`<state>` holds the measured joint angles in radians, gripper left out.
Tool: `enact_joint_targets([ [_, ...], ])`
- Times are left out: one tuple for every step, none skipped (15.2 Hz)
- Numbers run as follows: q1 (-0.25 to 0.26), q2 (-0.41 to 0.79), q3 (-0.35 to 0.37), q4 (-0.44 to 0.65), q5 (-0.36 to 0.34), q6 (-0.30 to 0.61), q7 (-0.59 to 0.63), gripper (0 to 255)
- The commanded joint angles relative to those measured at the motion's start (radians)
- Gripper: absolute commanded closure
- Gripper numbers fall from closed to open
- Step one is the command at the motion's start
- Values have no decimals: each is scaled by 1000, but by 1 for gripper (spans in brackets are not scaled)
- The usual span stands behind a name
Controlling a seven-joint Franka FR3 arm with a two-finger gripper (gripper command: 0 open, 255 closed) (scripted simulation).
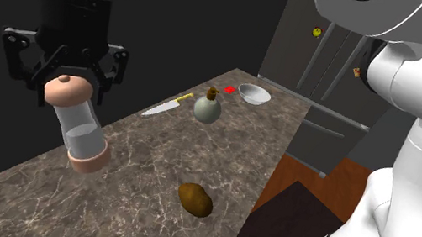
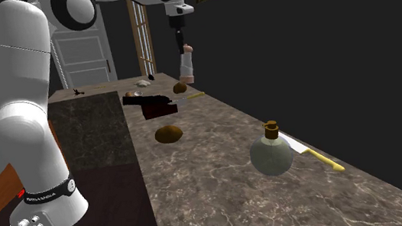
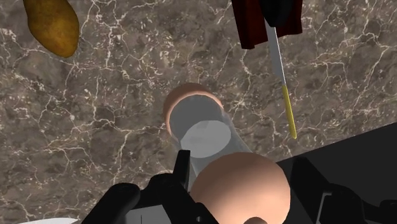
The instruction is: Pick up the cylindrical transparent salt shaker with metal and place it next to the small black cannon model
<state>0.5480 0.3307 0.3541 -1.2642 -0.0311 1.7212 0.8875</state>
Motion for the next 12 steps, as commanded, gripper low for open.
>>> enact_joint_targets([
  [-5, -13, 0, -45, 5, 33, -3, 255],
  [-7, -16, 0, -64, 6, 49, -4, 255],
  [-9, -19, -1, -82, 7, 64, -6, 255],
  [-10, -22, -1, -99, 8, 78, -7, 255],
  [-12, -25, -1, -116, 9, 93, -8, 255],
  [-13, -27, -1, -133, 10, 107, -9, 255],
  [-14, -29, -1, -149, 11, 122, -10, 255],
  [-15, -30, -2, -164, 12, 136, -11, 255],
  [-16, -31, -2, -180, 12, 150, -12, 255],
  [-17, -32, -2, -194, 13, 163, -13, 255],
  [-18, -33, -2, -209, 13, 177, -14, 255],
  [-18, -33, -3, -223, 14, 191, -14, 255],
])
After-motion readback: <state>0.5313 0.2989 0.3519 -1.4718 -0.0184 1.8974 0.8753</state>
